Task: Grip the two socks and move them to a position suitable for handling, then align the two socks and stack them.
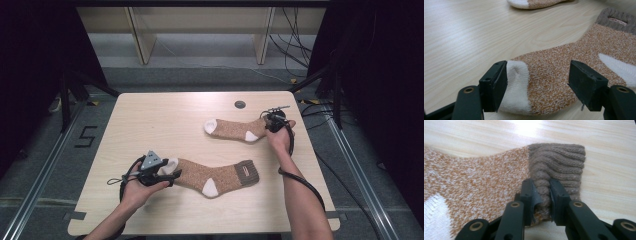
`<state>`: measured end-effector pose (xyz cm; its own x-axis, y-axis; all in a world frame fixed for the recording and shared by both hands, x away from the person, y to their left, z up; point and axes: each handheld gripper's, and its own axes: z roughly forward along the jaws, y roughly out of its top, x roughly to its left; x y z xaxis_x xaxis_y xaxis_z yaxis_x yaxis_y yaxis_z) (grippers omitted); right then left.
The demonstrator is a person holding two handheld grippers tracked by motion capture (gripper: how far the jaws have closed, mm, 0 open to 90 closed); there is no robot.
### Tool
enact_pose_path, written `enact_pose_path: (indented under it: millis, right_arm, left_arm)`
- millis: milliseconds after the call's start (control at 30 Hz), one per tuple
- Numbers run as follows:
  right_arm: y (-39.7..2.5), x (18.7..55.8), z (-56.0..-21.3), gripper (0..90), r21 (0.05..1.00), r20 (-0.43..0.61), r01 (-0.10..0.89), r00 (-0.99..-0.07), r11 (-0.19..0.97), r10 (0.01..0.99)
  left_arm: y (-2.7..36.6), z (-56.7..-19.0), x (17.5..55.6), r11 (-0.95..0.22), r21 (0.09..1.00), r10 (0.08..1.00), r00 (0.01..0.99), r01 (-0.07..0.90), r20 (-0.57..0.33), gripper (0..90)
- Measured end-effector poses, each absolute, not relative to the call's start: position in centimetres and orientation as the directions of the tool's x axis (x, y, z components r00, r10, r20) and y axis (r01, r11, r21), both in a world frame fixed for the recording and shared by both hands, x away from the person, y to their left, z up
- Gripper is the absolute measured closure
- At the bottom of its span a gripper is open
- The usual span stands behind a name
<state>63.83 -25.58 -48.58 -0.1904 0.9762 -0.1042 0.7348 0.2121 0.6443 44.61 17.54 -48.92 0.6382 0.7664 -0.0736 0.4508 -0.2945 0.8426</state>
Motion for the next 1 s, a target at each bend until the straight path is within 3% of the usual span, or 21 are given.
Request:
enact_pose_path:
  millis: [267,300,600,833,867,900,1000]
  right_arm:
    - [-25.7,63.3,-48.2,77.4,0.676,-0.080,0.709,-0.200,0.200,0.977]
    - [-25.4,62.9,-48.0,77.4,0.670,-0.048,0.725,-0.171,0.159,0.984]
    - [-25.8,62.0,-46.0,77.5,0.736,-0.064,0.646,-0.230,0.202,0.971]
    - [-25.7,61.0,-45.2,77.5,0.749,-0.049,0.638,-0.216,0.179,0.975]
    - [-25.2,60.7,-45.1,77.5,0.754,-0.023,0.642,-0.181,0.136,0.983]
    - [-25.6,60.9,-45.1,77.4,0.757,-0.049,0.628,-0.219,0.180,0.974]
    - [-25.3,60.7,-44.7,77.4,0.754,-0.053,0.631,-0.218,0.182,0.975]
  left_arm:
    - [17.5,-48.9,44.7,-0.279,0.846,0.767,0.635,0.454,-0.088,31.2]
    - [17.5,-48.9,44.7,-0.279,0.847,0.770,0.633,0.452,-0.084,31.3]
    - [17.2,-48.5,45.0,-0.272,0.854,0.776,0.626,0.443,-0.078,32.0]
    - [17.4,-48.5,45.0,-0.261,0.859,0.782,0.618,0.441,-0.079,32.1]
    - [17.4,-48.5,45.0,-0.262,0.859,0.781,0.619,0.440,-0.079,32.1]
    - [17.5,-48.5,45.0,-0.260,0.861,0.778,0.623,0.438,-0.082,32.1]
    - [17.5,-48.5,44.9,-0.266,0.858,0.780,0.621,0.440,-0.076,32.1]
